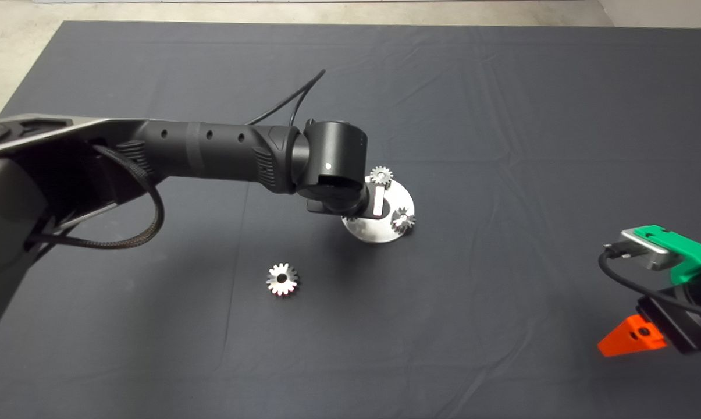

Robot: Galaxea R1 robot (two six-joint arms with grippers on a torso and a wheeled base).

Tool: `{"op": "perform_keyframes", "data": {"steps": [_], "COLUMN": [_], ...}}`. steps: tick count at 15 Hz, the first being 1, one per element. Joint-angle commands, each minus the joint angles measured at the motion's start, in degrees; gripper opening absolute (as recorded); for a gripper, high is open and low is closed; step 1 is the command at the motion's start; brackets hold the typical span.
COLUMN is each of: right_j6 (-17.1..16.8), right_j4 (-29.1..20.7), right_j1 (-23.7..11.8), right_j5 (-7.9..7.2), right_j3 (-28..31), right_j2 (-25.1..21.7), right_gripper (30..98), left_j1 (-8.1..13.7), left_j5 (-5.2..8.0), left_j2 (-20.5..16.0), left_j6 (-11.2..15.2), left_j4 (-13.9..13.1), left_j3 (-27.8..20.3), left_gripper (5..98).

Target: Remove an incorrectly installed larger gear and replace it with the correct smaller gear

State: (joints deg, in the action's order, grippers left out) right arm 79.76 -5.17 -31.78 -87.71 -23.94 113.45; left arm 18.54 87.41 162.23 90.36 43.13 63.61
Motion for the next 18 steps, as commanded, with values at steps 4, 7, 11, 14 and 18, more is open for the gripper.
{"op": "perform_keyframes", "data": {"steps": [4,7,11,14,18], "right_j6": [-0.14,-0.13,-0.13,-0.13,-0.13], "right_j4": [-2.3,-2.3,-2.3,-2.22,-2.21], "right_j1": [-1.09,-1.09,-1.09,-1.09,-1.09], "right_j5": [-5.89,-5.89,-5.89,-5.89,-5.89], "right_j3": [0.4,0.4,0.4,0.4,0.4], "right_j2": [-0.2,-0.2,-0.2,-0.2,-0.2], "right_gripper": [97.8,97.8,97.8,97.8,97.8], "left_j1": [0.09,-0.08,0.01,-0.01,0.01], "left_j5": [3.93,3.91,3.91,3.91,3.91], "left_j2": [-0.11,-0.11,-0.2,-0.2,-0.29], "left_j6": [-0.09,-0.09,-0.09,-0.09,-0.09], "left_j4": [1.25,1.25,1.61,1.69,2.47], "left_j3": [-0.89,-0.87,-0.71,-0.7,-0.7], "left_gripper": [34.7,34.7,34.7,34.7,34.7]}}
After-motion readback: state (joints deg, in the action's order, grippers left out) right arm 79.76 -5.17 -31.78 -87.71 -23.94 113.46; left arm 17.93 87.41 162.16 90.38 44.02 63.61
